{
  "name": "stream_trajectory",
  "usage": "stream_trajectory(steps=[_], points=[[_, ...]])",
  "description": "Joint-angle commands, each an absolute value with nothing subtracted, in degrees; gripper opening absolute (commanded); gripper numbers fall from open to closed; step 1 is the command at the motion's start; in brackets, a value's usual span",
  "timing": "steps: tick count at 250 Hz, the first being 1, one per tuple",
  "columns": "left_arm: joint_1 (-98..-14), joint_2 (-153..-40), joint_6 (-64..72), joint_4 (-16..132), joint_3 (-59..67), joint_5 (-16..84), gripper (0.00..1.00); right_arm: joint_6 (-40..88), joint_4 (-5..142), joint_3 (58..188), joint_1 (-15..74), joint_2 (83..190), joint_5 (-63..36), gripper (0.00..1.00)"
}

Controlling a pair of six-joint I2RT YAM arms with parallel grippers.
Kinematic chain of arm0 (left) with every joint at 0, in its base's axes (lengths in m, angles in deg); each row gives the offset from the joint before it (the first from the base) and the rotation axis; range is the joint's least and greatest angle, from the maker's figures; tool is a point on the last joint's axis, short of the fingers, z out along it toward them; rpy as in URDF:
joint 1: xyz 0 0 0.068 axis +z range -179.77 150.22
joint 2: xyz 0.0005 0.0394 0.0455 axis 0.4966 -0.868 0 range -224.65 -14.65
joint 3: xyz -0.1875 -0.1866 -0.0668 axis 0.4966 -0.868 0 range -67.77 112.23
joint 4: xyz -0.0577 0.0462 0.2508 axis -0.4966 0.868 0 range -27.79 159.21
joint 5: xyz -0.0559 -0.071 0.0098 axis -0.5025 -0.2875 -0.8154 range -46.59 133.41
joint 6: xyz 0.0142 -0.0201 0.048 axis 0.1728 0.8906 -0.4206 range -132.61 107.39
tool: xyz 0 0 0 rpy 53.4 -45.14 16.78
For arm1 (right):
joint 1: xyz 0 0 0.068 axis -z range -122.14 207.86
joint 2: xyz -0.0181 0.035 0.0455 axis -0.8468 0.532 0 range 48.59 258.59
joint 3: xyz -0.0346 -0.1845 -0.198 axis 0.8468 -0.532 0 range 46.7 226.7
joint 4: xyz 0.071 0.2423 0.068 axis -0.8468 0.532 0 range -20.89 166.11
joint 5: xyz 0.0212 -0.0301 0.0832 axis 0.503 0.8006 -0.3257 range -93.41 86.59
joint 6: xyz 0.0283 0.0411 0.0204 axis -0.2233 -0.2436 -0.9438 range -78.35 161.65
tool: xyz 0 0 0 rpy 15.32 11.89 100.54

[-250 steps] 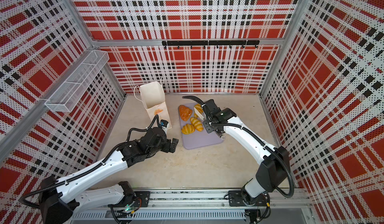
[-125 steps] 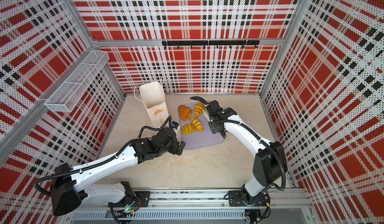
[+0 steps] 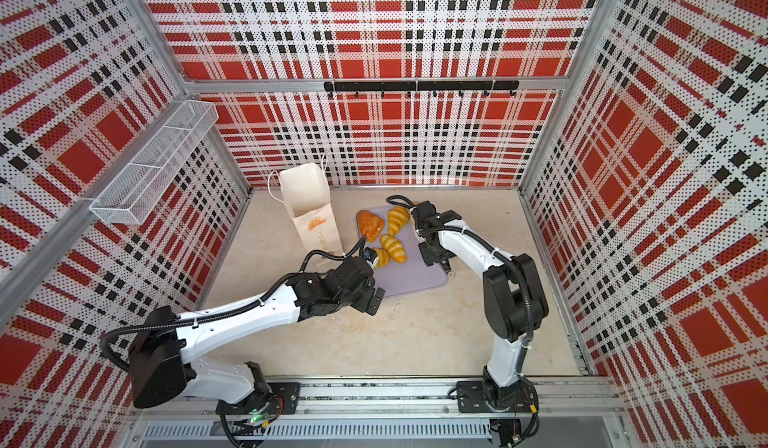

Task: Place the fake bread into the paper bag
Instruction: 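Lower the tongs with right gripper onto a pale bun on the tray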

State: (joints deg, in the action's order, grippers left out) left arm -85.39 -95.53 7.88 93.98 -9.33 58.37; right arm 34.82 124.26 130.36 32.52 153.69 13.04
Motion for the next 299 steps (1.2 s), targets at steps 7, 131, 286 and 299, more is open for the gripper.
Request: stream_trajectory(steps=[7,131,286,299], points=[[-85.93,-96.54,7.67,94.64,-7.65,58.20,0.99,35.28,120.97,134.30,33.29,156.10,12.41,0.54],[-86.37,-98.50,7.59,95.60,-6.33,58.61,0.99,34.77,121.68,142.62,33.96,164.97,12.59,0.56],[-86.55,-97.88,7.68,96.22,-6.33,59.33,0.99,36.83,126.01,144.59,34.40,167.67,9.21,0.38],[-86.60,-97.80,7.87,96.23,-6.42,59.40,1.00,36.84,126.05,142.54,34.29,165.95,8.70,0.37]])
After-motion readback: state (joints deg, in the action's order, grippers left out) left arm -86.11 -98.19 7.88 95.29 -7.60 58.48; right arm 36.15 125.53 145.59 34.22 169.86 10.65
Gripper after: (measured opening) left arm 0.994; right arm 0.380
